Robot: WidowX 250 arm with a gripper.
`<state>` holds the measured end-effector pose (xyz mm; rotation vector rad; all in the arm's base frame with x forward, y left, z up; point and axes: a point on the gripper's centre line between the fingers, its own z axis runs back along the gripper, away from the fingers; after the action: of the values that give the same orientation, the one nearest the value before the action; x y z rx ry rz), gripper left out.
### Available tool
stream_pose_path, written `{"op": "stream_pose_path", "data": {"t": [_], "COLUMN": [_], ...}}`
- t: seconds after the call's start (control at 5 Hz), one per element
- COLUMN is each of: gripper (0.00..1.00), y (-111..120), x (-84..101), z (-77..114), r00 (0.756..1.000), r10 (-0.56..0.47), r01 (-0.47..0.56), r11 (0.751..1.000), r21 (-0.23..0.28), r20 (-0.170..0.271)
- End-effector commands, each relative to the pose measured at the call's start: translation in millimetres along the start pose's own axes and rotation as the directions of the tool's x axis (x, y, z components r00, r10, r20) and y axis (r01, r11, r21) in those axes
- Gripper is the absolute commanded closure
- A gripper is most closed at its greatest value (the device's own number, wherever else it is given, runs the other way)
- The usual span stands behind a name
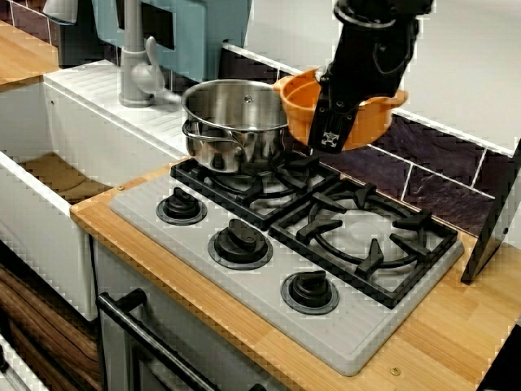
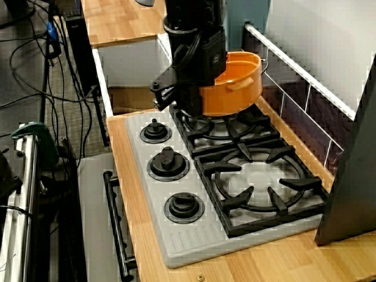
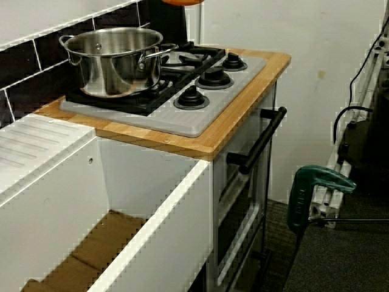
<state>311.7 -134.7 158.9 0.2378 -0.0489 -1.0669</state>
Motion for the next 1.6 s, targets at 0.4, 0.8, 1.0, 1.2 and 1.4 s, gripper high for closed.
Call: {"op": "stream_pose_path", "data": {"t": [0.4,0.8,1.0,1.2,1.4], "gripper": [1.00,1.00,1.00,1.00,1.00], "y": [-1.6,2.7,1.6,-5.6,-9.6], "x": [5.7,18.2,15.9,16.4,18.2], "z": [-14.1,-52.7,-55.7,-59.7,-61.8], "r00": [0.999,0.994,0.994,0.992,0.993], "r10": [-0.040,-0.096,-0.091,-0.097,-0.081], "r01": [0.041,0.094,0.089,0.095,0.080], "r11": [0.999,0.995,0.996,0.995,0.997], "r21": [0.008,-0.042,-0.032,-0.024,-0.018], "r20": [-0.030,-0.059,-0.067,-0.076,-0.087]}}
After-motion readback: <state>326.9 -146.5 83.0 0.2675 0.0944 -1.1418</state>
